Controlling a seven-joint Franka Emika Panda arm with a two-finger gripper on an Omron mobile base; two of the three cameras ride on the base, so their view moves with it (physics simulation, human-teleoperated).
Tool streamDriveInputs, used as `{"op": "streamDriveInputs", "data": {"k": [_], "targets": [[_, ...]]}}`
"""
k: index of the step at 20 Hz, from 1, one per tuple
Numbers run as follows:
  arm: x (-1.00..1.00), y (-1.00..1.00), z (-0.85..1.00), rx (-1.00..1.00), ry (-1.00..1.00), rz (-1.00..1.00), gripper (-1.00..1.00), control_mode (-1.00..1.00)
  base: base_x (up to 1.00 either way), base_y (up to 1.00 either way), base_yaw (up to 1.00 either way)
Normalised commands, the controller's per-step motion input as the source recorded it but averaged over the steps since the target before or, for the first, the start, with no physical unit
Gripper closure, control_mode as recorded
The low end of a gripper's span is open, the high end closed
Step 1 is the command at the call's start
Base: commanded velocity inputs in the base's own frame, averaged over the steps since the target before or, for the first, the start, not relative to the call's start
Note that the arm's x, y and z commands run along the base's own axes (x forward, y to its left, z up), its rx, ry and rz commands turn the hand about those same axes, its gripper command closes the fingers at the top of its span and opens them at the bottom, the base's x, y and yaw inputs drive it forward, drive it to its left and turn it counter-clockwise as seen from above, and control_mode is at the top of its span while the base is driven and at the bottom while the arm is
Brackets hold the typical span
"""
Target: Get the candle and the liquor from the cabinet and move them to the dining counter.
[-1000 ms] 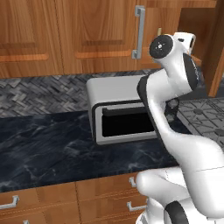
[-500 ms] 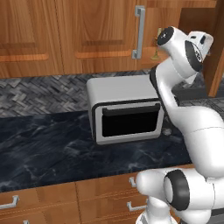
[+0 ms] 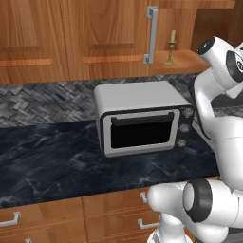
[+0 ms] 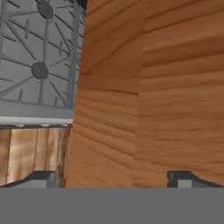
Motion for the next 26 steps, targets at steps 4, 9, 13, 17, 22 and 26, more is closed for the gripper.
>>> {"op": "streamDriveInputs", "data": {"k": [4, 9, 13, 17, 22, 26], "targets": [[-0.02, -1.0, -0.02, 0.0, 0.01, -0.18, -1.0, -1.0, 0.0, 0.0, 0.0], [-0.45, -0.34, -0.03, 0.01, -0.22, 0.01, -1.0, -1.0, 0.0, 0.0, 0.0], [-0.84, 0.76, -0.23, -0.01, -0.28, 0.14, -1.0, -1.0, 0.0, 0.0, 0.0], [-0.39, 1.0, -0.39, 0.0, -0.3, 0.04, -1.0, -1.0, 0.0, 0.0, 0.0], [-0.11, 1.0, -0.24, 0.05, -0.37, 0.0, -1.0, -1.0, 0.0, 0.0, 0.0], [0.11, 1.0, -0.01, 0.11, -0.29, 0.02, -1.0, -1.0, 0.0, 0.0, 0.0]]}}
